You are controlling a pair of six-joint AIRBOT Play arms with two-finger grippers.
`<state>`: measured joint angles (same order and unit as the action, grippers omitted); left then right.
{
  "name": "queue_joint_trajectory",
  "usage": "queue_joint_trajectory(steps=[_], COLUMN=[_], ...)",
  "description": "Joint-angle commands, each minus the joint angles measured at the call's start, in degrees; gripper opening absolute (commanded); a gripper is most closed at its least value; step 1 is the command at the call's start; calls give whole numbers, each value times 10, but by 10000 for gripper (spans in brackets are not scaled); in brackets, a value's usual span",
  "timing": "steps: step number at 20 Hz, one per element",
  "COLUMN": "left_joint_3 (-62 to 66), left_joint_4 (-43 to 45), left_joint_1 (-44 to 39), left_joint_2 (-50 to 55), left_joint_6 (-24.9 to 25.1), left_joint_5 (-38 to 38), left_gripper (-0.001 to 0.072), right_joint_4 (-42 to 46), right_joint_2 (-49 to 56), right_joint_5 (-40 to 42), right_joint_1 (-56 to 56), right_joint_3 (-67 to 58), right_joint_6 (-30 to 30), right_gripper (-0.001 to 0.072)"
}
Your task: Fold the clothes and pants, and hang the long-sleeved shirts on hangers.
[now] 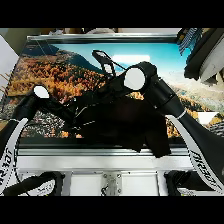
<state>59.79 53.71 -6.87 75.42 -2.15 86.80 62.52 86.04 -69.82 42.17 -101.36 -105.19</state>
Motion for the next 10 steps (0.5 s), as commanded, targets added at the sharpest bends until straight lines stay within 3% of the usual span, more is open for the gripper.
queue_joint_trajectory(steps=[1, 10], left_joint_3=[0, 0], left_joint_4=[2, 2], left_joint_1=[0, 0], left_joint_2=[0, 0], left_joint_6=[-4, -14], left_joint_5=[-2, 2], left_gripper=[16, 16], right_joint_4=[-7, -1], right_joint_2=[0, -21], right_joint_5=[0, -109], right_joint_1=[0, -50], right_joint_3=[0, 0], right_joint_6=[5, 20], right_gripper=[531, 531])
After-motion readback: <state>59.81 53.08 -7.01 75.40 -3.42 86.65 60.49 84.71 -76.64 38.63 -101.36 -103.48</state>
